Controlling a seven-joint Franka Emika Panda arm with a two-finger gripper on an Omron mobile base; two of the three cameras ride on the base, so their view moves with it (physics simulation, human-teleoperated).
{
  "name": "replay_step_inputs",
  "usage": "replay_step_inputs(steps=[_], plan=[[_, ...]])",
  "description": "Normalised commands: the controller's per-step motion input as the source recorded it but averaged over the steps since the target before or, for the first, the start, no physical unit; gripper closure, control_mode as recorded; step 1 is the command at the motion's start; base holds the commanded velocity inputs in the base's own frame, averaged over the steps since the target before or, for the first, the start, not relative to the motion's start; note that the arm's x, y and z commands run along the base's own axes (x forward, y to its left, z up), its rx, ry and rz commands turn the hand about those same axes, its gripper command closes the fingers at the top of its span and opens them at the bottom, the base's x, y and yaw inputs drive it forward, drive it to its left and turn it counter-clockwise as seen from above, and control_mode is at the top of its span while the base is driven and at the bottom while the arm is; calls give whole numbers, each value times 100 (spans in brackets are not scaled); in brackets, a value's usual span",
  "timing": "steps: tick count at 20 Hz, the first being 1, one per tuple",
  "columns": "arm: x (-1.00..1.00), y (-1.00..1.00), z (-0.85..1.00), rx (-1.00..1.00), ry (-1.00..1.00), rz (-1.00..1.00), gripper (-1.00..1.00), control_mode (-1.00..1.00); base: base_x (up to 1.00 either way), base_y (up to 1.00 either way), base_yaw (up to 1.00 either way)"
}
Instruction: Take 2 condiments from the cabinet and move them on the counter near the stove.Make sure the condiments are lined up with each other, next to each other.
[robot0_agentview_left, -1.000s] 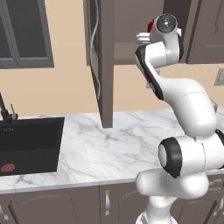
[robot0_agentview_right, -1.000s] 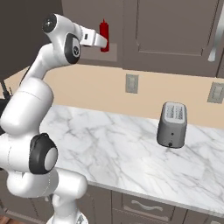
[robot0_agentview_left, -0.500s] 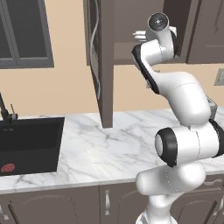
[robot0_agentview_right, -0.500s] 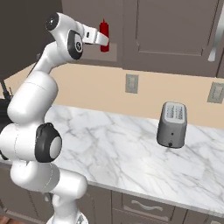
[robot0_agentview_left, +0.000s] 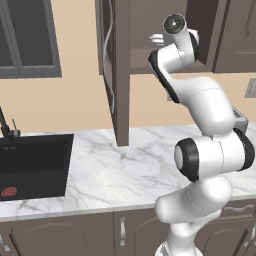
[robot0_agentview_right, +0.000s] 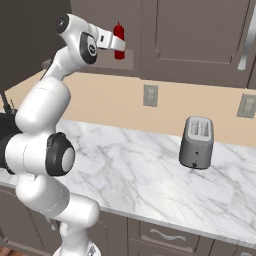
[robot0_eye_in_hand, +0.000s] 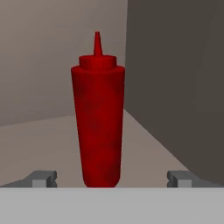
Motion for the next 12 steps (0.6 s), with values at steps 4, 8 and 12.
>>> replay_step_inputs(steps=[4, 8, 12], plan=[[18, -1, 0, 0, 0, -4, -100, -100, 0, 0, 0], [18, 0, 0, 0, 1, -3, -100, -100, 0, 0, 0], [13, 0, 0, 0, 2, -2, -100, -100, 0, 0, 0]])
